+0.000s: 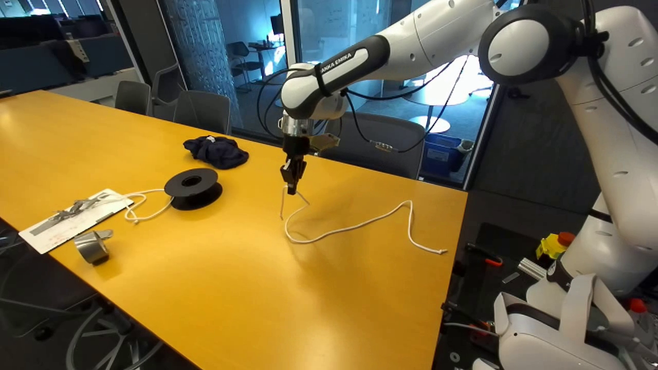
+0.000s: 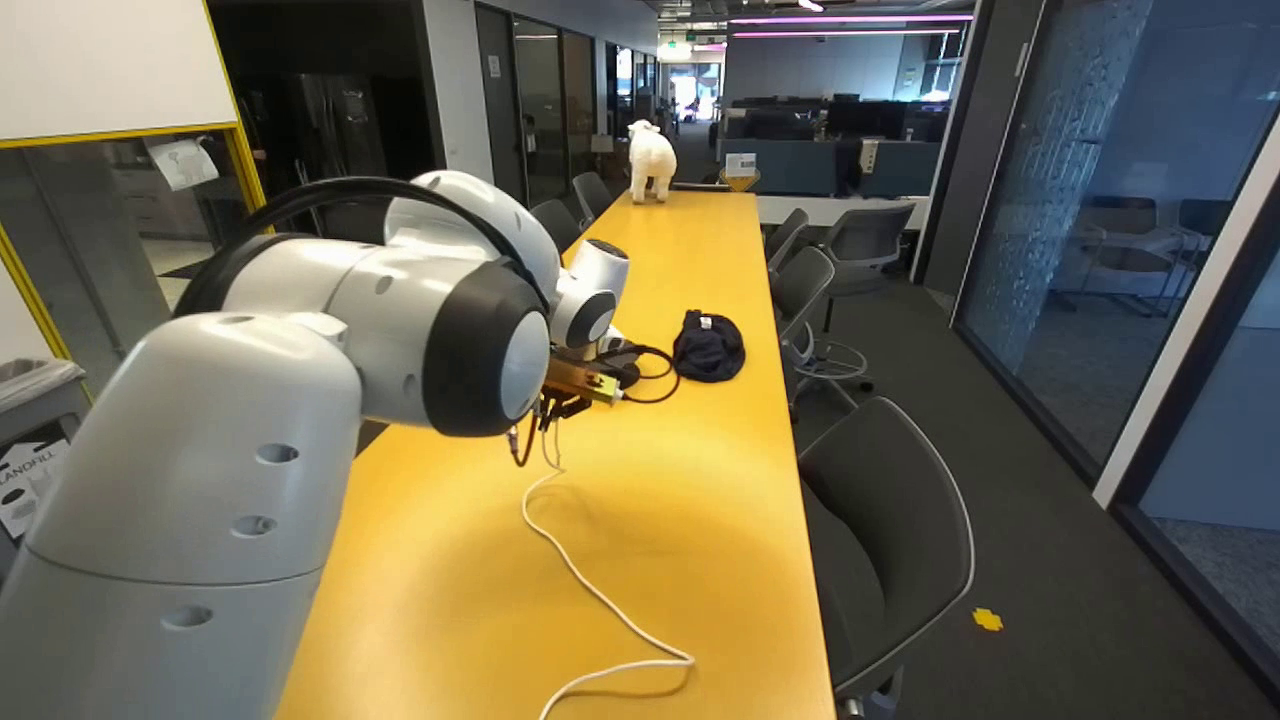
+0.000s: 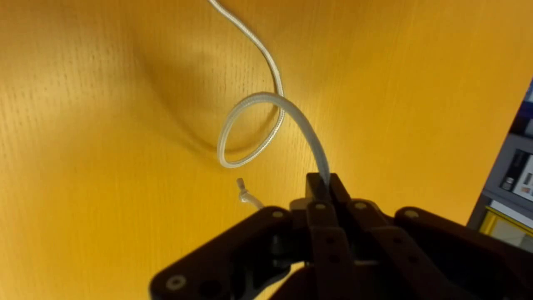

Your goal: Move the rope slightly up on the table

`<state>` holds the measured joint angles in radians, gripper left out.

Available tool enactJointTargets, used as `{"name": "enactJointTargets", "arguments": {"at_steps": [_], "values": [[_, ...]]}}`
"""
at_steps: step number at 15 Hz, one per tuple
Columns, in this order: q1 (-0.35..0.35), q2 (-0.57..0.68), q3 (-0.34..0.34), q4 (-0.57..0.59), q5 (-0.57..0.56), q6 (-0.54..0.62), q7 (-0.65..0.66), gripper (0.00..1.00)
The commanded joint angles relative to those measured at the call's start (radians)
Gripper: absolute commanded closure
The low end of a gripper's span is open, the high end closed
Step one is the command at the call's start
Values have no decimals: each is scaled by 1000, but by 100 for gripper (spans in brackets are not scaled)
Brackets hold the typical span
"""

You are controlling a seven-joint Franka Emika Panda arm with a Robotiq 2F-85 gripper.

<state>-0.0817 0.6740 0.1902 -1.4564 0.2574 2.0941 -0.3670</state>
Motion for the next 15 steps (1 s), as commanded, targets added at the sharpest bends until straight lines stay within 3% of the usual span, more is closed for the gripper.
{"name": "enactJointTargets", "arguments": {"at_steps": [1,8,15], "values": [[-92,40,19,77,98,-114,-108,99],[-207,116,9,138,223,-222,-214,99],[-230,154,-36,149,212,-180,-204,99]]}}
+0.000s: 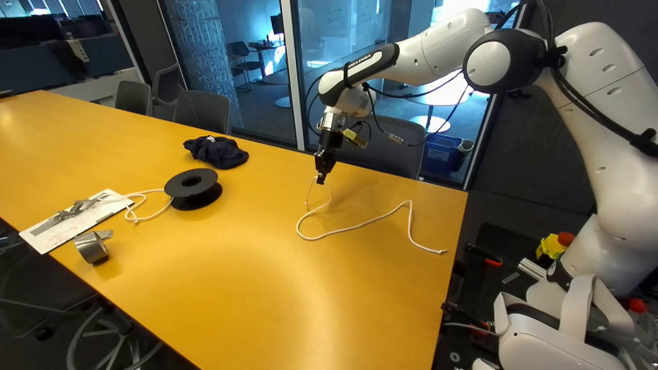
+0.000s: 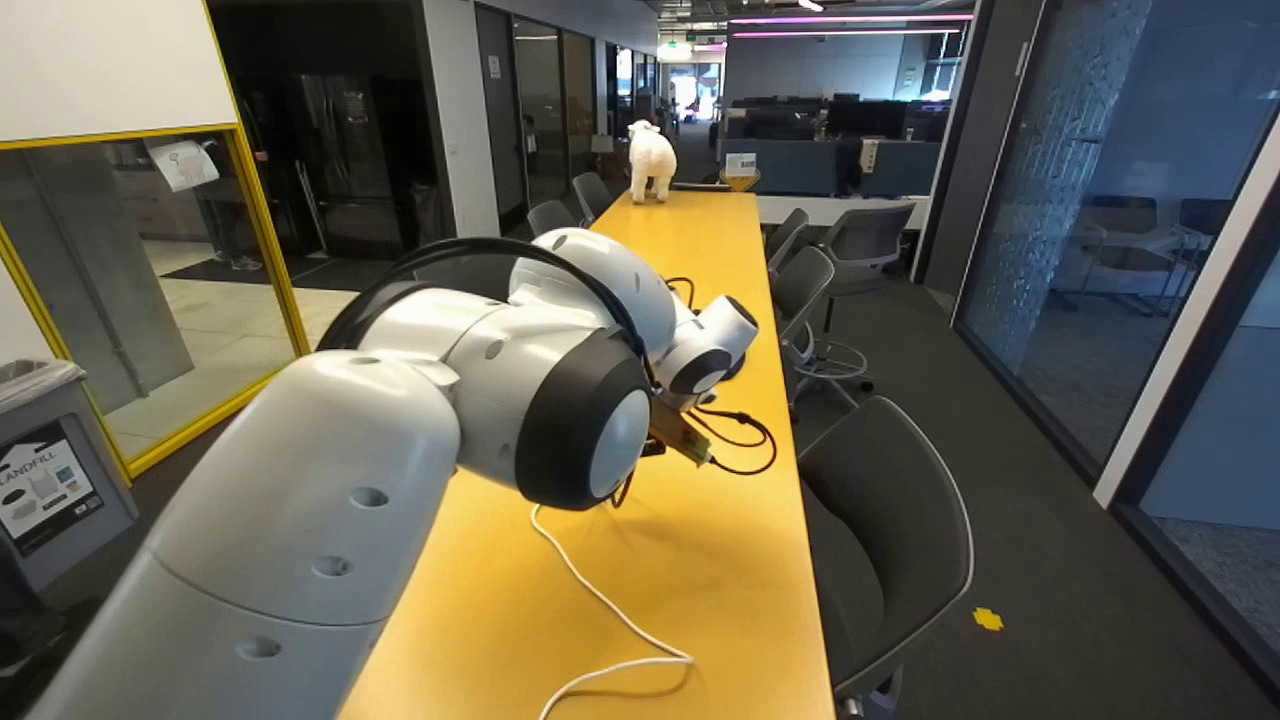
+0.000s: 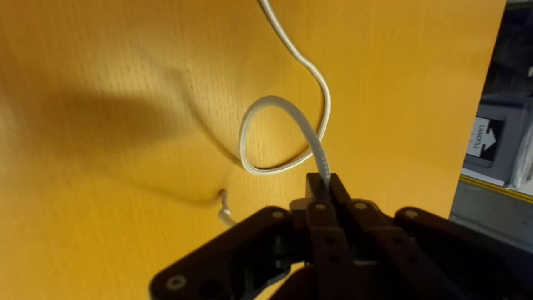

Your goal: Move the rope slightly up on the table

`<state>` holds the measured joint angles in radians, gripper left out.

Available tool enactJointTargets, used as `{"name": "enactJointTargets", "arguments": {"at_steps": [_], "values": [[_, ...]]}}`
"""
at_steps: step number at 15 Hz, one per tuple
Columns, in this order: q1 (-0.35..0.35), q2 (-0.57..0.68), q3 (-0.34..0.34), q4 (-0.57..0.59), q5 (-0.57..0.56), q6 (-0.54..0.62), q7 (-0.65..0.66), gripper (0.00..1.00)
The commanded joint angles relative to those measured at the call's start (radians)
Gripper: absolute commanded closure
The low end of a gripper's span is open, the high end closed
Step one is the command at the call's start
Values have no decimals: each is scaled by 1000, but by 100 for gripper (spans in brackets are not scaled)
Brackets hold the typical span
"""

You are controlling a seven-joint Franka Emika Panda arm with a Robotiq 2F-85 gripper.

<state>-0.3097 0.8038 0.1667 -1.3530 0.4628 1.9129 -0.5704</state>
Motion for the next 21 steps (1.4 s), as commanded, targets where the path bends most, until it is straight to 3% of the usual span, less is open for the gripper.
{"name": "enactJointTargets", "arguments": {"at_steps": [1,7,8,10,16,18,21], "values": [[-4,28,-16,49,5,2,0,99],[-6,33,-45,55,-4,35,18,99],[-3,31,-52,53,-10,43,28,71],[2,26,-63,45,-21,71,42,65],[24,-1,-102,7,-100,184,115,19],[60,-30,-143,-33,-173,237,190,5],[116,-92,-202,-113,-298,279,302,0]]}}
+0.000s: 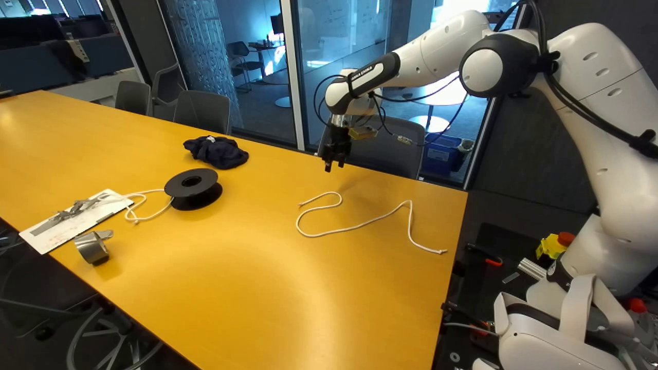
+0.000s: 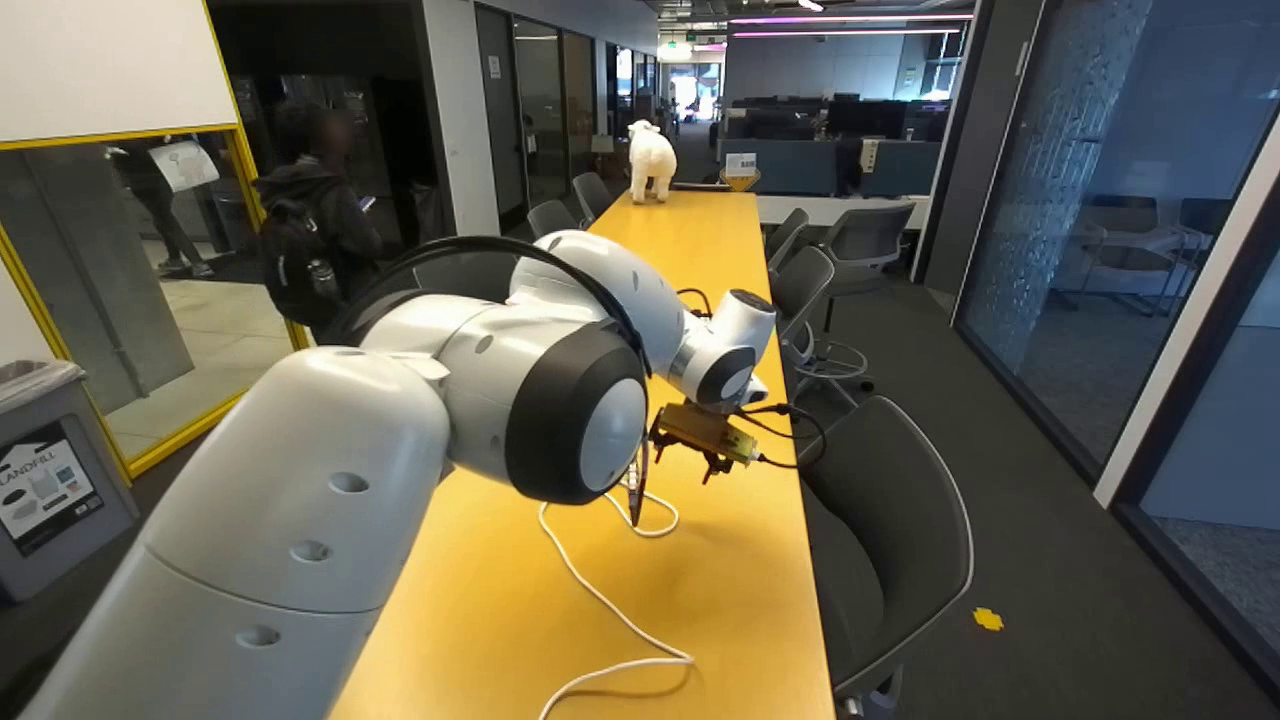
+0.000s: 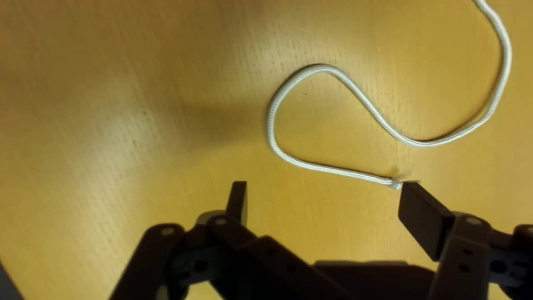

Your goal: Move the rope slightly up on the table

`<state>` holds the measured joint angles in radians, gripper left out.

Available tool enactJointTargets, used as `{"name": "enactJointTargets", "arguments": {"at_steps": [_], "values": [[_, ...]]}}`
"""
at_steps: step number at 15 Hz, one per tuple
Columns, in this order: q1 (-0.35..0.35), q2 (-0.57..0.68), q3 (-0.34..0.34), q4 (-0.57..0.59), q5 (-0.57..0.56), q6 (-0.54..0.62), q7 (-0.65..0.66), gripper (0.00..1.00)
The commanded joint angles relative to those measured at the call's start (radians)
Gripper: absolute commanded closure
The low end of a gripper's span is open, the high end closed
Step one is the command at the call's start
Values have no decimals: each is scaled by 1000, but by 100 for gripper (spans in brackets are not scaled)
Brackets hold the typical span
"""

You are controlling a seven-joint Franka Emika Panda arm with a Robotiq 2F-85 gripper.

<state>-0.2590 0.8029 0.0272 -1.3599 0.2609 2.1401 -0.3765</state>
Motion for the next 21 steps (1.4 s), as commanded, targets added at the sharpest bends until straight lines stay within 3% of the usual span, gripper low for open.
{"name": "enactJointTargets", "arguments": {"at_steps": [1,8,21], "values": [[85,-132,-78,-152,-140,53,139,0],[160,-463,-102,-475,-319,-3,240,0],[171,-1170,-70,-1066,-433,-101,344,0]]}}
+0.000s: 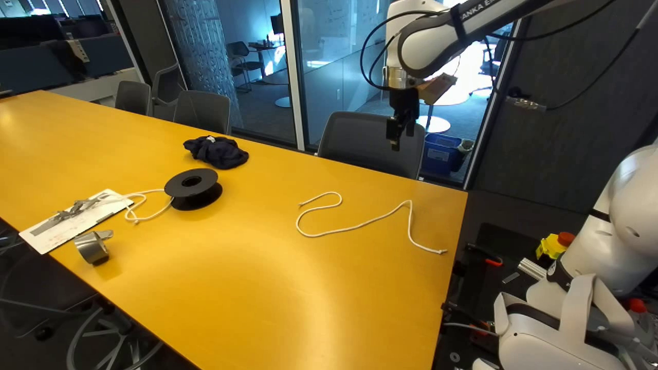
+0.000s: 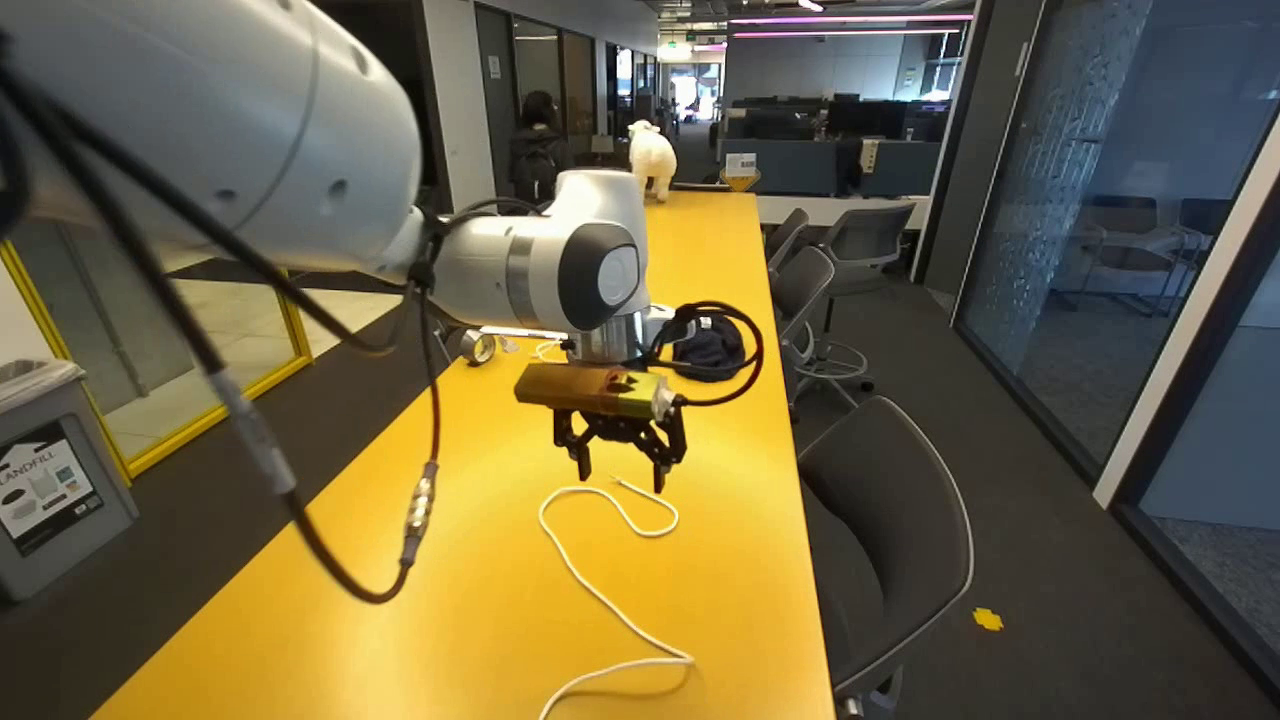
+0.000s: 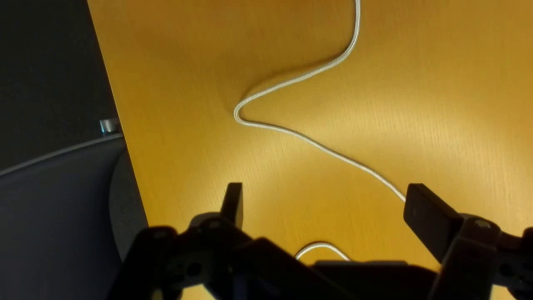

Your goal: Move the rope slightly up on the table

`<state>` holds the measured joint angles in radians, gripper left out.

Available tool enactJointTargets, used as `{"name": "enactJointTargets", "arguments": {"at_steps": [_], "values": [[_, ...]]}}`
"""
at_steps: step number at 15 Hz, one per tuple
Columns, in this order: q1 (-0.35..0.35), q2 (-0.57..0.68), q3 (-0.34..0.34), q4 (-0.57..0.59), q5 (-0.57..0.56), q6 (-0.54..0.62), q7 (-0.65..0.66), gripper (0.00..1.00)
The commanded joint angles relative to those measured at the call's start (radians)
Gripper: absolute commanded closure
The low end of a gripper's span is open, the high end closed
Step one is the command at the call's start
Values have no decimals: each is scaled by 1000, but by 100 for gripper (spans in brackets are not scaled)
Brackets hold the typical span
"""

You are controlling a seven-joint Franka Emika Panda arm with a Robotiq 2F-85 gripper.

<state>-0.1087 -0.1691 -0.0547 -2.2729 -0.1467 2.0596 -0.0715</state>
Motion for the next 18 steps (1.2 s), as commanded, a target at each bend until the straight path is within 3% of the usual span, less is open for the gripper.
{"name": "enactJointTargets", "arguments": {"at_steps": [1,4,10,18], "values": [[27,-253,18,-193,-16,-19,33,0],[67,-324,16,-229,35,3,-28,0],[140,-345,6,-236,124,13,-97,0],[129,-321,19,-226,112,-12,-78,0]]}}
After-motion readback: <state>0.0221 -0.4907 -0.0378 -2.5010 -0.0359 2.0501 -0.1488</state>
